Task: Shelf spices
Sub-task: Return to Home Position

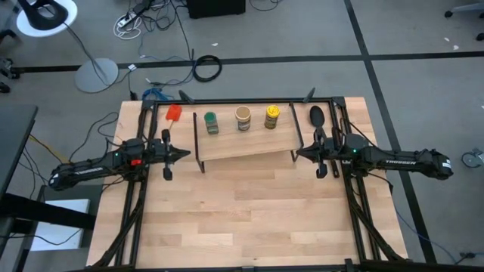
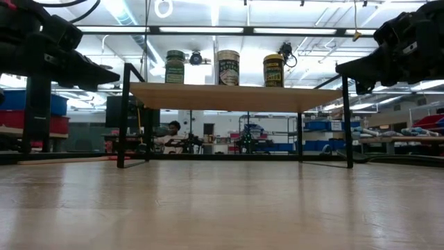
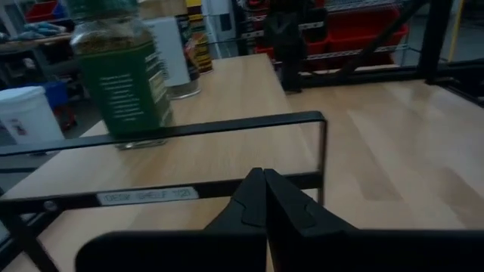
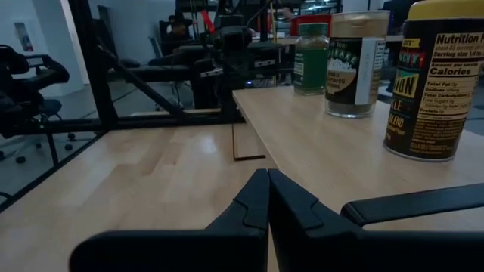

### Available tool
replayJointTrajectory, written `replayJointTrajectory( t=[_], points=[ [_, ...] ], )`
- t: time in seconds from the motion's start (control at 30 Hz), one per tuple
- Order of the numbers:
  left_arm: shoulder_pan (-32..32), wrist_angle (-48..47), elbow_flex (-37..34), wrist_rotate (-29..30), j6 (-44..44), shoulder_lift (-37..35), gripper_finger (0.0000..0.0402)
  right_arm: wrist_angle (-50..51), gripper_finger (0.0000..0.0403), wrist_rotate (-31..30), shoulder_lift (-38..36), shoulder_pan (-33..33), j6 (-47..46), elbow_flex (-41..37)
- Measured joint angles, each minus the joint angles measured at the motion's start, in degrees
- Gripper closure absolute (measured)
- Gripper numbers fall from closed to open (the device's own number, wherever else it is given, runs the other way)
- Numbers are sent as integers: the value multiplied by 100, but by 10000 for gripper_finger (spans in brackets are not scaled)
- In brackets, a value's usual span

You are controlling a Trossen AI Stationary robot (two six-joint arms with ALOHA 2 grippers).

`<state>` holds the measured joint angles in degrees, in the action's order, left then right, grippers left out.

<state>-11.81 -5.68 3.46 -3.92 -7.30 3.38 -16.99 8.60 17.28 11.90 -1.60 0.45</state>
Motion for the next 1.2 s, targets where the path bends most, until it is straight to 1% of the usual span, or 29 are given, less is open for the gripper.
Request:
replayJointTrajectory(
  t=[0.23, 0.47, 0.6, 0.7, 1.2],
  points=[
    [-2, -20, 0, 122, -18, -4, 401, 11, 400, -4, 0, 0, 17, 0],
    [-2, -79, 0, 131, 45, -4, 402, 9, 391, -9, 0, 0, -58, 0],
    [-2, -78, 0, 133, 348, -4, 402, 7, 391, -7, 0, 2, -376, 0],
    [-2, -52, 0, 136, 633, -4, 402, 4, 392, -7, 0, 2, -388, 0],
    [-2, 16, 0, 135, 614, 0, 402, -7, 391, -7, 0, 2, -327, 0]
  ],
)
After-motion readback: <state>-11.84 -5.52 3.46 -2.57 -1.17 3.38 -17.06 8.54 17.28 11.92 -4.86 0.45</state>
